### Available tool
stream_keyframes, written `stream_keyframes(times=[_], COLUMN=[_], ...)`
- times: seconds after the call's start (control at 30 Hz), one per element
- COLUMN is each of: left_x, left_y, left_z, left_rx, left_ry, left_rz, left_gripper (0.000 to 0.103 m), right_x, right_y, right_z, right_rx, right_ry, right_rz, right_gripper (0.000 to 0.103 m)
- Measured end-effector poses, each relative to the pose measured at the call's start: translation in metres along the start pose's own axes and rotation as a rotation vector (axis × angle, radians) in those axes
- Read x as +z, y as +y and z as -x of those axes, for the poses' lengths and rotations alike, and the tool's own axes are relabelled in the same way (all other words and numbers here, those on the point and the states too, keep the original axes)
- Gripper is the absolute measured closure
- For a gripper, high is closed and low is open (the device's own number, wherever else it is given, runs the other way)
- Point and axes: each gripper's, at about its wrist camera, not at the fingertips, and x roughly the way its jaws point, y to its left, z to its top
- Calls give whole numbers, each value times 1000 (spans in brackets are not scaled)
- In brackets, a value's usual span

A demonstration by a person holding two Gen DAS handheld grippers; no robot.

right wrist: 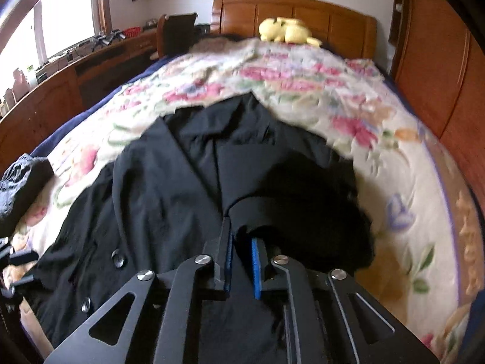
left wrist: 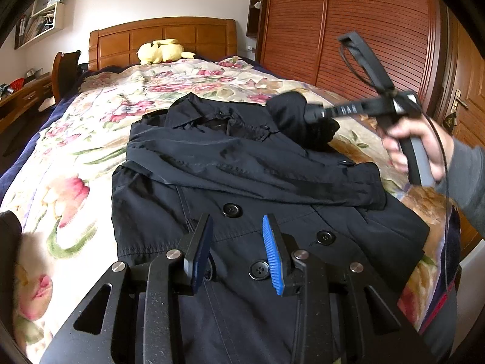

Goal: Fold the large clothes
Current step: 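Lift the sleeve with the right gripper and fold it over the coat front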

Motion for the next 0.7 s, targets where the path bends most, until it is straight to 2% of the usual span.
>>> stream_keyframes(times=[0.03, 0.07, 0.1, 0.2, 0.3, 0.37, 0.43, 0.47, 0.5, 0.57, 0.7], left_x=[0, 0, 0, -1, -1, -2, -2, -2, -2, -3, -3], left_y=[0, 0, 0, 0, 0, 0, -1, -1, -1, -2, -1], left_z=[0, 0, 0, -1, -3, -4, -5, -5, -6, -7, -8], left_rx=[0, 0, 1, 4, 7, 10, 9, 10, 11, 13, 18], left_ry=[0, 0, 1, 6, 10, 14, 15, 16, 17, 19, 23], left_rz=[0, -1, 0, -2, -2, -3, -4, -3, -4, -7, -8], left_gripper=[68, 68, 68, 68, 68, 68, 68, 68, 68, 68, 68], right_x=[-8, -16, -12, -18, -8, -6, -6, -8, -8, -10, -7], right_y=[2, 4, 2, 1, -3, -10, -17, -19, -24, -35, -67], right_z=[-2, -3, -9, -8, -10, 9, 24, 29, 29, 20, -17], right_rx=[20, 28, 28, 9, -21, -48, -77, -96, -112, -131, -195], right_ry=[20, 35, 46, 52, 47, 18, -13, -22, -27, -14, 39], right_rz=[-5, -1, 5, 34, 59, 59, 43, 33, 21, -22, -132], right_gripper=[75, 64, 58, 54, 54, 52, 43, 35, 28, 24, 23])
